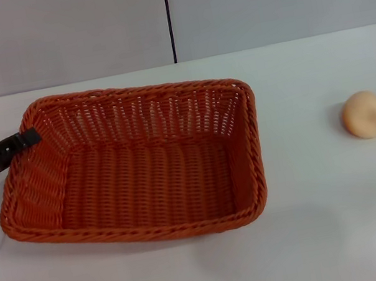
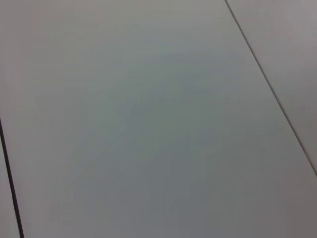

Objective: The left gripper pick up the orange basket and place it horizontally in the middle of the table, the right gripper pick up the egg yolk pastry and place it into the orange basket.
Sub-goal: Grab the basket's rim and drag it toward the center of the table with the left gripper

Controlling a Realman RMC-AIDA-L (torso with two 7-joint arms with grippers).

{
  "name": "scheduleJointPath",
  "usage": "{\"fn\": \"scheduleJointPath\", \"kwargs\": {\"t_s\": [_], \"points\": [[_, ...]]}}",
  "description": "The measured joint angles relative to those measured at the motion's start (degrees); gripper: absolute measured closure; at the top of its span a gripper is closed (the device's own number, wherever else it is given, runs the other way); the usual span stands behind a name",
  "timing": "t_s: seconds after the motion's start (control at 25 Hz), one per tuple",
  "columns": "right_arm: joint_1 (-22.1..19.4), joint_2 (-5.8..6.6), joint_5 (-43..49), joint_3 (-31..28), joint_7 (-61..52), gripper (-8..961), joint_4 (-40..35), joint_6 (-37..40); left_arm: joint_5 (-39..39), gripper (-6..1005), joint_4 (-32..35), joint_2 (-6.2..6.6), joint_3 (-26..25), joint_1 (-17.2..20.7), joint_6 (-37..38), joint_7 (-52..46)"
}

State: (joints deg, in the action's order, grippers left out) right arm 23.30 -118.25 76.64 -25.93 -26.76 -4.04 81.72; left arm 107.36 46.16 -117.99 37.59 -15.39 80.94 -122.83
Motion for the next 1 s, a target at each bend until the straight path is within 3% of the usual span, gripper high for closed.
{"fn": "scheduleJointPath", "kwargs": {"t_s": [0.24,0.4,0.68,0.84,1.0], "points": [[0.0,0.20,0.0,0.0,0.0,430,0.0,0.0,0.3,487,0.1,0.54,-0.7,0.1,1.2,-0.6],[0.0,0.41,0.0,0.0,0.0,430,0.0,0.0,1.0,394,-0.3,1.99,-0.3,-0.1,4.4,-1.8],[0.5,0.55,0.0,0.0,0.0,430,0.0,-0.2,1.8,394,-0.6,2.68,-0.5,-0.8,8.9,-2.1],[0.6,0.58,0.0,0.0,0.0,430,0.0,-0.5,2.5,394,-0.7,2.97,-0.6,-1.0,8.5,-2.0],[0.8,0.69,0.0,0.1,0.0,431,-0.1,-0.6,4.2,394,-1.5,4.11,-0.8,-1.0,6.6,-1.6]]}}
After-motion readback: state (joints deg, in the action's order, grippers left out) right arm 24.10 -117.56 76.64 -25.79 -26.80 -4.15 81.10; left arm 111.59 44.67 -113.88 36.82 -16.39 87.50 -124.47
